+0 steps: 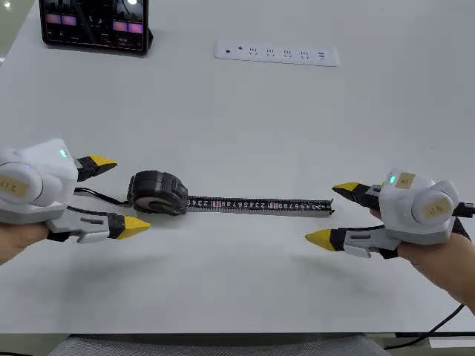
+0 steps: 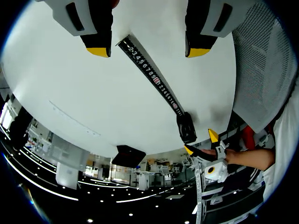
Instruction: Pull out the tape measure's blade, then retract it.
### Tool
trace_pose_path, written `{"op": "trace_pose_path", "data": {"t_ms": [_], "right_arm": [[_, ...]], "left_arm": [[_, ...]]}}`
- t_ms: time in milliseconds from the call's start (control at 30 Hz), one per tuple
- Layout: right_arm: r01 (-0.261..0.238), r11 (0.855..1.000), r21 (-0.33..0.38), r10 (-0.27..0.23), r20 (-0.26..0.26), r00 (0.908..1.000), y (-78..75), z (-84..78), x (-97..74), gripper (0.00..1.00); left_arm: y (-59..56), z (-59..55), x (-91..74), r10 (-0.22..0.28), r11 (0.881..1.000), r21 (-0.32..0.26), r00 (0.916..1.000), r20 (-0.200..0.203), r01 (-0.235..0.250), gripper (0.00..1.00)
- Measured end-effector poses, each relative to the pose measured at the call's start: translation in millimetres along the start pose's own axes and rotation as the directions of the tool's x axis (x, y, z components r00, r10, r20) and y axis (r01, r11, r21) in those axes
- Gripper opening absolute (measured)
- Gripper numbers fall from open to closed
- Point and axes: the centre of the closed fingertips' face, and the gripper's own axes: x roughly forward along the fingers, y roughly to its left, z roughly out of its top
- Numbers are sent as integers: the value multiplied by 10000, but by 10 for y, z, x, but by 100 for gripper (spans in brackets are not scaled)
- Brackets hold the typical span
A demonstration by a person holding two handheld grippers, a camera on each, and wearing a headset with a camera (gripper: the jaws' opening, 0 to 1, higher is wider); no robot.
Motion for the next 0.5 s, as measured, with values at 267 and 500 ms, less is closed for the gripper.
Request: {"op": "trace_pose_path", "data": {"t_ms": [267,500], "right_arm": [[344,9992,221,-348,178,9992,57,5,-67,69],[476,9981,381,-488,314,9983,110,32,-114,74]], "left_arm": [[-84,-21,-51,246,9989,-414,9993,267,-235,75],[-192,-94,-88,355,9972,-674,9990,262,-336,81]]}}
